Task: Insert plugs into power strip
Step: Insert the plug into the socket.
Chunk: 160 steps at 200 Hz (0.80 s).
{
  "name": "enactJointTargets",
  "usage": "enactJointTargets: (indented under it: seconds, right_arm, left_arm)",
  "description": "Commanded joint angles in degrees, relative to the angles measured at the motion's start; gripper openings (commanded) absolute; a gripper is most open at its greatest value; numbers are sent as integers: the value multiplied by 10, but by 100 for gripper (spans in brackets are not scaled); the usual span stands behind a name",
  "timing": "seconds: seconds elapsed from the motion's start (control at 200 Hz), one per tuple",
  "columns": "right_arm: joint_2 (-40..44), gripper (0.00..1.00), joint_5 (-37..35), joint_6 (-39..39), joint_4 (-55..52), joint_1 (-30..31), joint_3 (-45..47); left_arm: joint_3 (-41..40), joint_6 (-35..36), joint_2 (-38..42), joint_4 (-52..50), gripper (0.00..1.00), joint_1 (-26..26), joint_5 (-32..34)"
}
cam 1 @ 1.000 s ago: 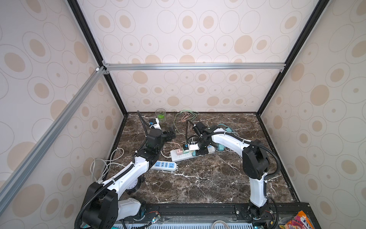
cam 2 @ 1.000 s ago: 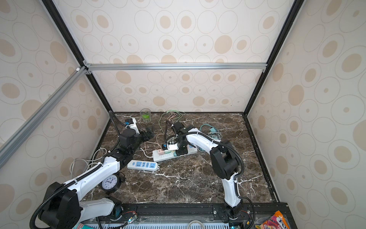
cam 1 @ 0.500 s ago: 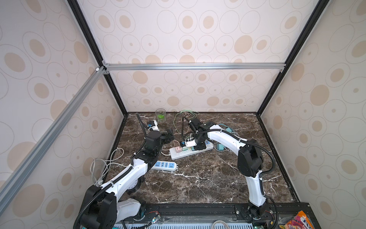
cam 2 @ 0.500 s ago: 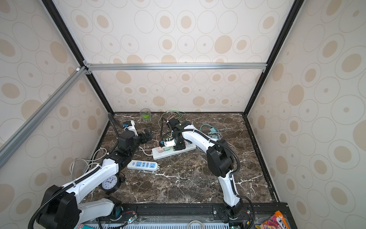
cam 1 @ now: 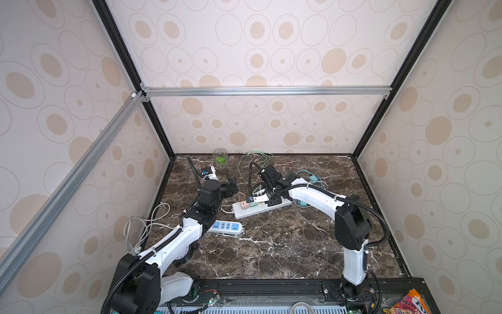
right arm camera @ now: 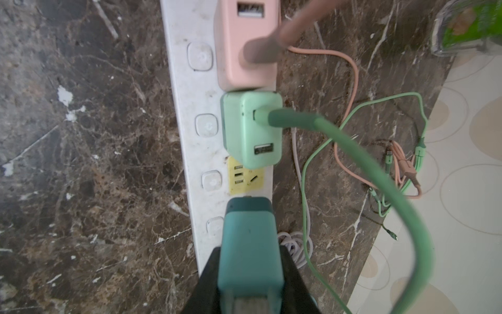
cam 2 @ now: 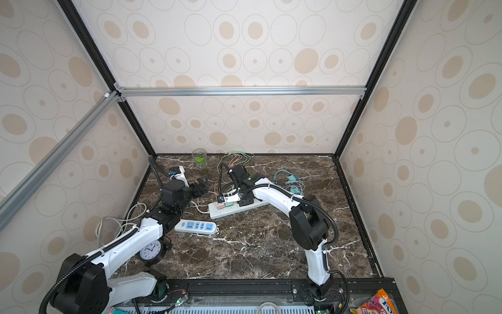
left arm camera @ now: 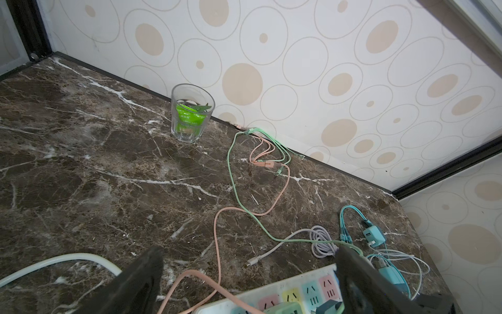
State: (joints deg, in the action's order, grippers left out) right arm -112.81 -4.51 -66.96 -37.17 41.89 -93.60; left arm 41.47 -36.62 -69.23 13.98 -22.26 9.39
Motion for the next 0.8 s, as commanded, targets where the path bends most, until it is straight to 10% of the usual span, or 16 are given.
enactJointTargets:
  seconds: [0.0,0.795]
  right_arm:
    - [19,0,15,-14,28,6,9]
    - [-131,0,64,-28,-174,-9,-180]
  left_arm:
    - [8,5,-11,-7,98,4,5]
    - [2,13,3,-23,98,13,15]
